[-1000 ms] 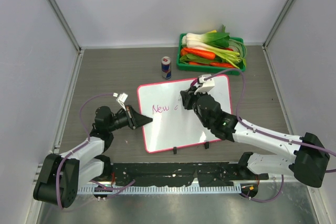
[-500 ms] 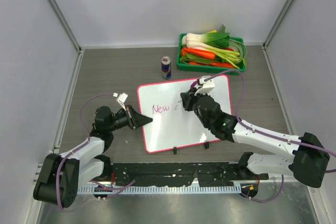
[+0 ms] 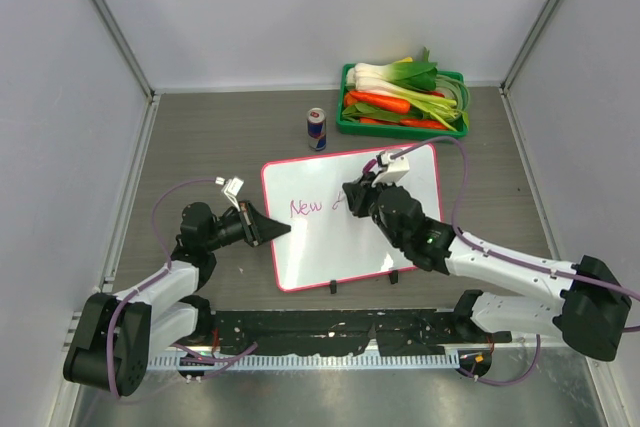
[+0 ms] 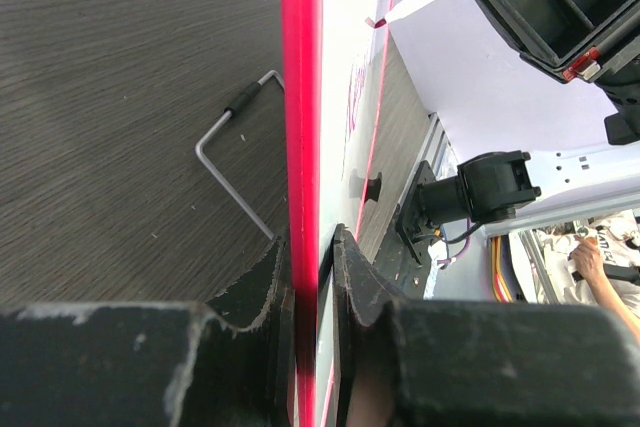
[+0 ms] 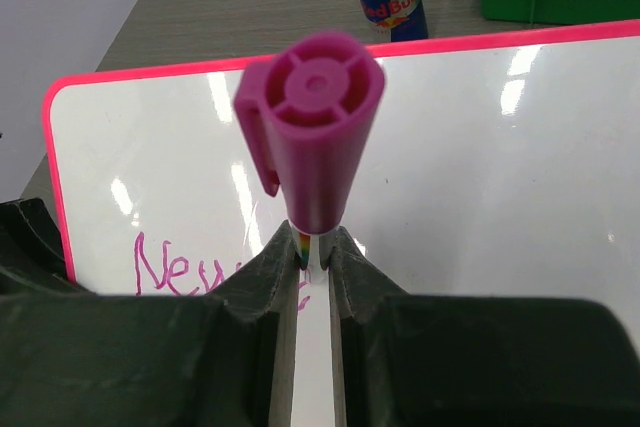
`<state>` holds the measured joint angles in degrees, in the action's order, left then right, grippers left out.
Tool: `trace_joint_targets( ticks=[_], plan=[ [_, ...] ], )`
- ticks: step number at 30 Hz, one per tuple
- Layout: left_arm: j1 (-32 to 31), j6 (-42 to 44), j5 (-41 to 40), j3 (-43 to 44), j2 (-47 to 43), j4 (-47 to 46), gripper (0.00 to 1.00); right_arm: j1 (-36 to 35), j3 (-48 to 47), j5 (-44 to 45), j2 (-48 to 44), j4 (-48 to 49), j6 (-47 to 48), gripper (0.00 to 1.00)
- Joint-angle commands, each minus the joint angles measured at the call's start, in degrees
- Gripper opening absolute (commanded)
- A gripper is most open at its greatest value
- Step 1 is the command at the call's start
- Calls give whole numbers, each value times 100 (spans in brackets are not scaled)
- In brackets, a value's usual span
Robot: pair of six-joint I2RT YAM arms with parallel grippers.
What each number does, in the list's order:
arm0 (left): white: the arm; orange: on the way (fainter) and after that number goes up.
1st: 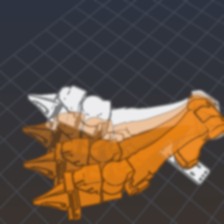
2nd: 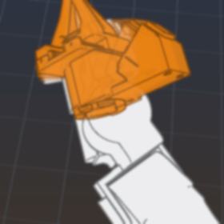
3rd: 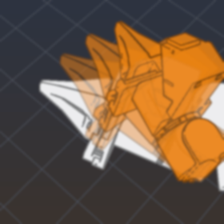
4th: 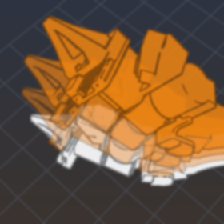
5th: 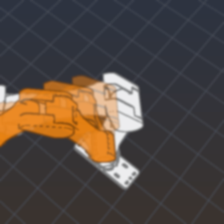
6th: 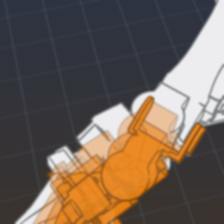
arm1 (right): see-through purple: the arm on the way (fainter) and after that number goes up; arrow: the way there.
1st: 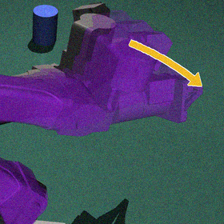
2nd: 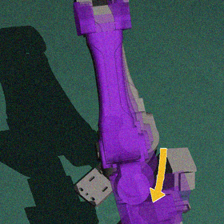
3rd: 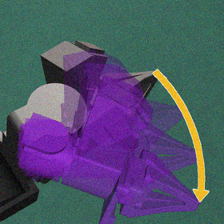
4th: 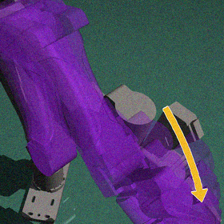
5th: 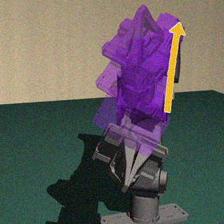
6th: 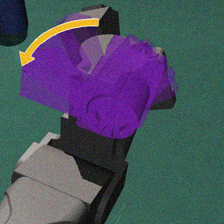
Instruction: Write a sentence on the whiteboard
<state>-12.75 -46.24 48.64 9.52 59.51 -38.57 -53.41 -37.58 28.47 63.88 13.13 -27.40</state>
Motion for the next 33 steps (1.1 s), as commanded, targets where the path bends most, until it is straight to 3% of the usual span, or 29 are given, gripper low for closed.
trace_joint_targets(
  ticks=[1,19,33],
  plan=[
    [-43,660,-382,-20,17,192,0,23,120,-69,-139,-117,-125,2],
    [-43,660,-382,-20,9,200,0,23,304,-61,-306,-240,-187,2],
    [-43,660,-382,-11,44,200,0,23,-82,-26,-472,-29,59,1]
  ],
)
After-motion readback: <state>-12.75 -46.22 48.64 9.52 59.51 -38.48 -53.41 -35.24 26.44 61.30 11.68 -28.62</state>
